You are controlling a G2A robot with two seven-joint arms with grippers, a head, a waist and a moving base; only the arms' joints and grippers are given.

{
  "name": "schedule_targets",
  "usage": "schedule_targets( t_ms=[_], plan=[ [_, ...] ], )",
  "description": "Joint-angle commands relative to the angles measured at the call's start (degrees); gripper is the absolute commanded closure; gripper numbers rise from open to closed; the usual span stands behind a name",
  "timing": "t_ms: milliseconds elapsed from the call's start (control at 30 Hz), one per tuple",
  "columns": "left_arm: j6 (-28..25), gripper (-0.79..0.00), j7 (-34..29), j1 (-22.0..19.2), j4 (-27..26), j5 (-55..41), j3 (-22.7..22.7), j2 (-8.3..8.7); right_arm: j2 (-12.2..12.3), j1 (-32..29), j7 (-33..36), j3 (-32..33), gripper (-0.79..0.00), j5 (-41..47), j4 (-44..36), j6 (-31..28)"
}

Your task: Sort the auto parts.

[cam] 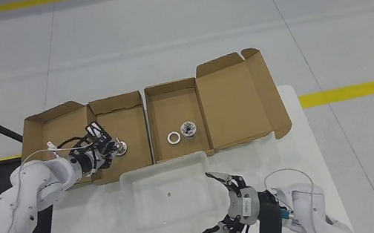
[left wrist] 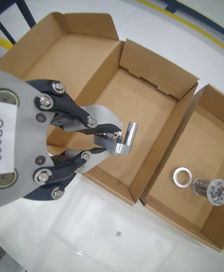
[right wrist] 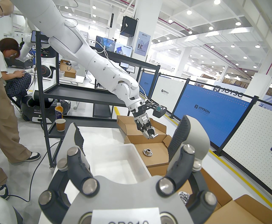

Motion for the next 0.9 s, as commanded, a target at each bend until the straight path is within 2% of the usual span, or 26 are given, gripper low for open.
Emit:
schedule_targets(
  t_ms=[0,167,267,300,333,400,433,500,633,700,867],
  plan=[
    [-1.4,0.000,-0.5,-0.9,3.6,-0.5,0.9,-2.61,0.0,0.0,0.0,0.0,-0.785,0.0,0.0,0.0],
    [-0.2,0.000,-1.7,-2.6,11.9,1.5,3.2,-8.99,0.0,0.0,0.0,0.0,-0.785,0.0,0.0,0.0],
    [-1.3,0.000,-1.9,-3.5,17.4,0.7,3.7,-12.55,0.0,0.0,0.0,0.0,-0.785,0.0,0.0,0.0],
    [-2.0,-0.022,-1.9,-3.7,19.2,0.1,3.7,-13.60,0.0,0.0,0.0,0.0,-0.785,0.0,0.0,0.0],
    [-2.4,-0.259,-1.9,-4.1,20.8,0.1,3.7,-14.57,0.0,0.0,0.0,0.0,-0.785,0.0,0.0,0.0],
    [-3.3,-0.471,-1.2,-4.8,23.6,0.6,3.6,-16.24,0.0,0.0,0.0,0.0,-0.785,0.0,0.0,0.0],
    [-3.7,-0.536,-0.8,-5.0,24.8,1.0,3.5,-16.95,0.0,0.0,0.0,0.0,-0.785,0.0,0.0,0.0],
    [-5.0,-0.723,0.4,-5.4,27.2,1.0,3.0,-18.10,0.0,0.0,0.0,0.0,-0.785,0.0,0.0,0.0],
    [-7.2,-0.782,2.7,-6.0,31.3,1.4,1.7,-19.56,0.0,0.0,0.0,0.0,-0.785,0.0,0.0,0.0],
    [-8.2,-0.785,4.0,-6.2,32.8,1.9,0.9,-19.89,0.0,0.0,0.0,0.0,-0.785,0.0,0.0,0.0],
    [-11.0,-0.785,9.2,-6.5,35.5,2.0,-2.1,-19.38,0.0,0.0,0.0,0.0,-0.785,0.0,0.0,0.0]
  ],
)
